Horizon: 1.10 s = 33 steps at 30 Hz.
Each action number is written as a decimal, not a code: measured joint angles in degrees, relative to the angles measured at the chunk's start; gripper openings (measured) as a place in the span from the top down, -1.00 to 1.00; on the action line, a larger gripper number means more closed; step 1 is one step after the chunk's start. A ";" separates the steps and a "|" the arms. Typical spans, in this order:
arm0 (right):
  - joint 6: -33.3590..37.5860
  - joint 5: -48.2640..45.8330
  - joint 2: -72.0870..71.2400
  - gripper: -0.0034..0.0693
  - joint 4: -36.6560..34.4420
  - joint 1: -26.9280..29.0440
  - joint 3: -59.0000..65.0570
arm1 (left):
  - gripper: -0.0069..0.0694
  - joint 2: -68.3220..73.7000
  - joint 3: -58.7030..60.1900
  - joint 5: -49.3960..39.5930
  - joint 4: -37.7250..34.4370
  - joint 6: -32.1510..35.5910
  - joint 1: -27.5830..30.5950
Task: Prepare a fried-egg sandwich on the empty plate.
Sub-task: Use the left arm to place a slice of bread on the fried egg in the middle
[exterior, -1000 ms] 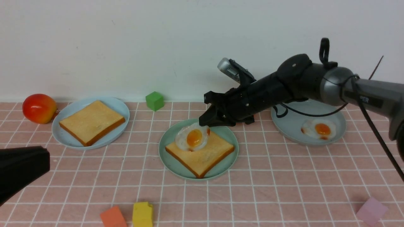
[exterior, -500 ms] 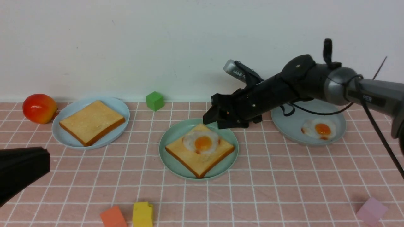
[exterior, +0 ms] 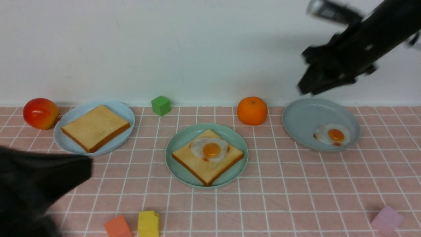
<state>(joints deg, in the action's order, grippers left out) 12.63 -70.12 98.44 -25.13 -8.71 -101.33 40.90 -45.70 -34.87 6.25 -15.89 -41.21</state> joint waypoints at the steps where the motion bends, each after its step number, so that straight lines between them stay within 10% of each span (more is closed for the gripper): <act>1: -0.69 -0.14 -2.76 0.58 1.79 -0.61 0.90 | 0.76 2.97 -1.72 -1.10 0.57 -0.91 0.07; 18: -4.41 3.02 -64.86 0.90 12.12 -4.46 34.97 | 0.85 35.43 -18.44 -14.45 -11.82 16.55 24.37; 33: -2.73 -0.29 -71.77 0.90 11.36 -5.53 35.49 | 0.85 62.63 -39.20 -17.99 -8.09 22.23 35.26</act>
<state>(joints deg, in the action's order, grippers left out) 9.90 -70.41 26.67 -13.77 -14.24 -65.84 103.53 -84.89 -52.85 -1.84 6.34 -5.95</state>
